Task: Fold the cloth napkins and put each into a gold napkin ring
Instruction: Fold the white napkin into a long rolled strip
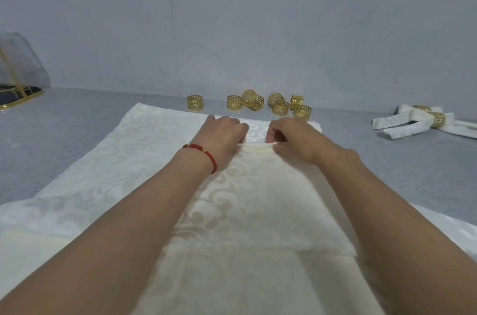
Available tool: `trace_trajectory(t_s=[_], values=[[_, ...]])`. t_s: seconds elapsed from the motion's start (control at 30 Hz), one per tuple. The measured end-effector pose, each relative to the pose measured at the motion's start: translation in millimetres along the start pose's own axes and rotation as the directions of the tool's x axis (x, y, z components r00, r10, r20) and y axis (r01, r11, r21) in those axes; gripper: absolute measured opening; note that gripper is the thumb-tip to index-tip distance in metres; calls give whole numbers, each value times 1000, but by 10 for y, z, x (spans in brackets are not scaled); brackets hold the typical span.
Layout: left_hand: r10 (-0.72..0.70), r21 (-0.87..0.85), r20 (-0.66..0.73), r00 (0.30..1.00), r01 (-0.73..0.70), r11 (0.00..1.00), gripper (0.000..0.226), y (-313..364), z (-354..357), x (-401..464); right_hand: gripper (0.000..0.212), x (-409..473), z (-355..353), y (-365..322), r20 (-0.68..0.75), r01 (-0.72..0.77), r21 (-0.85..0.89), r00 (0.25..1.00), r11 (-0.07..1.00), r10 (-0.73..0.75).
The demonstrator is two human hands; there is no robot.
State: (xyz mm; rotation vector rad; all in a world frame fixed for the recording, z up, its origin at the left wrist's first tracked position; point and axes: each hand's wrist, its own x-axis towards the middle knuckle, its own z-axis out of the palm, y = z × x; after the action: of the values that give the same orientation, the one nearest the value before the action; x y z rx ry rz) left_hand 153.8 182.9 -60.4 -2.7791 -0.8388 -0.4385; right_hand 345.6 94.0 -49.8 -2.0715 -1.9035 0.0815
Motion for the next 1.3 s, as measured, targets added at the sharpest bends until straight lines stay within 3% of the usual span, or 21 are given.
trace_trajectory(t_s=[0.1, 0.2, 0.33, 0.43, 0.57, 0.7, 0.8, 0.9, 0.97, 1.03, 1.1, 1.23, 1.3], values=[[17, -26, 49, 999, -16, 1000, 27, 13, -39, -51, 30, -161, -23, -31, 33, 5, -97, 999, 995, -2], [-65, -175, 85, 994, 79, 981, 24, -44, -22, -129, 32, -353, 15, -44, 8, 0, -90, 1000, 996, 1], [-259, -423, -50, 965, 215, 880, 27, -69, 57, -254, 26, -468, 168, -49, -273, -88, 163, 953, 983, 130], [-345, -534, -104, 933, 240, 811, 26, -50, 109, -322, 32, -428, 251, 28, -265, -117, 265, 946, 957, 189], [-323, -520, -46, 945, 254, 815, 30, -76, 149, -285, 19, -393, 273, 128, -212, -100, 94, 970, 990, 119], [-313, -441, -11, 950, 276, 854, 18, -68, 146, -249, 4, -389, 271, 76, -234, -144, 132, 957, 981, 172], [-269, -293, -31, 963, 248, 923, 16, -40, 97, -273, 9, -406, 259, 33, -259, -130, 125, 953, 984, 159], [-97, -92, -42, 994, 93, 991, 28, -12, -25, -331, 20, -475, 207, 16, -263, -65, 45, 962, 997, 75], [-27, -47, 14, 1000, 28, 998, 31, 14, -107, -343, 26, -525, 145, -2, -202, -22, -62, 979, 998, 9], [-48, -86, 87, 995, 55, 995, 28, 24, -150, -342, 28, -559, 65, -24, -109, -12, -139, 994, 990, -3], [-109, -183, 98, 989, 125, 975, 26, -3, -149, -355, 24, -592, 5, -48, -71, -46, -93, 997, 995, 39], [-223, -361, 51, 973, 226, 904, 18, -72, -100, -402, 18, -621, 114, -16, -221, -58, 95, 972, 994, 78], [-232, -377, 79, 969, 245, 893, 12, -76, -94, -400, 20, -619, 151, 29, -215, -93, 169, 968, 981, 129]])
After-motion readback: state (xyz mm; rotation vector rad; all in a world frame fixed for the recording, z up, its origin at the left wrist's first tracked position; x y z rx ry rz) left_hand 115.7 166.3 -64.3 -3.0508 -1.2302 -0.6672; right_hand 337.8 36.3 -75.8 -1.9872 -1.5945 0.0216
